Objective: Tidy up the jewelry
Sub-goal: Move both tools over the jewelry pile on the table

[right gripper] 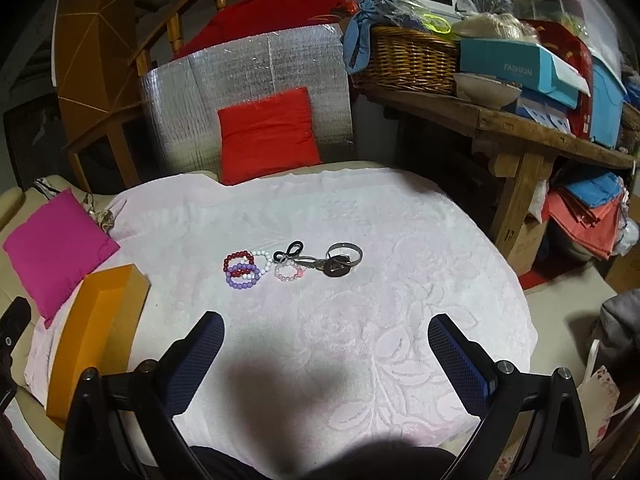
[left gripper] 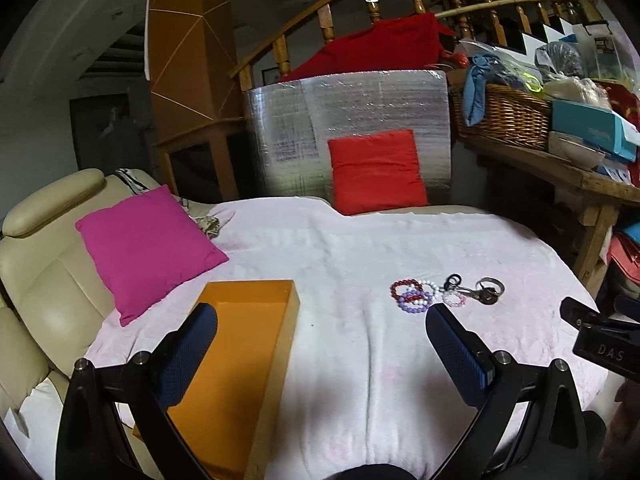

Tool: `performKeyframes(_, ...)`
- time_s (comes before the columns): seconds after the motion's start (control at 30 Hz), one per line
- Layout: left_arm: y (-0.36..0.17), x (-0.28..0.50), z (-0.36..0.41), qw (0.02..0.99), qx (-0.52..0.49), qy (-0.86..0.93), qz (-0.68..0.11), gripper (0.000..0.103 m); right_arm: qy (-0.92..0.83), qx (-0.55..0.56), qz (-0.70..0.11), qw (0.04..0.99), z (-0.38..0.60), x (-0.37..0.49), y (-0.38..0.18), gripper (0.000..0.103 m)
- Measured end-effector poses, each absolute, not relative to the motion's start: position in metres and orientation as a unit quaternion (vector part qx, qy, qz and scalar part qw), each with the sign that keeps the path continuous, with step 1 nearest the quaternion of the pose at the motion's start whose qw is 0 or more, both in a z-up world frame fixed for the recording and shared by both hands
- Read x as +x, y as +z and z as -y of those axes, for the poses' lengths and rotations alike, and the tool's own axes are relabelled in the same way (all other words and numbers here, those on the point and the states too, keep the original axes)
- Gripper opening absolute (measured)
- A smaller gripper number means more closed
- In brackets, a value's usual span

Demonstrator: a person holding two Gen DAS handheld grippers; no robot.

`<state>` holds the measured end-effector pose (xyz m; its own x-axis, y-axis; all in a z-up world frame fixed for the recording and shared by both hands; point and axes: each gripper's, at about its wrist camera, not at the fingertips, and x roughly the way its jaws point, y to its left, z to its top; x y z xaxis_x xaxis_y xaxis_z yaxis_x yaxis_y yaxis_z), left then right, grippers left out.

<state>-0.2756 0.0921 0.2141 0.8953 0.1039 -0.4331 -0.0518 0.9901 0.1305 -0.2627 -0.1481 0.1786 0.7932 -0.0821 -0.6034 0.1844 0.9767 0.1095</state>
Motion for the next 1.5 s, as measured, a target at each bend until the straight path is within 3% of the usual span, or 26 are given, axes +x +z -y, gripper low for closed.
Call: performKeyframes(1.5, 0.207, -0.235, -0.092, 0.965, 0.032, 0.043, -0.258, 0.103, -0.026, 0.076, -0.323, 0.943, 0.131, -0.214, 0.173, 0.103)
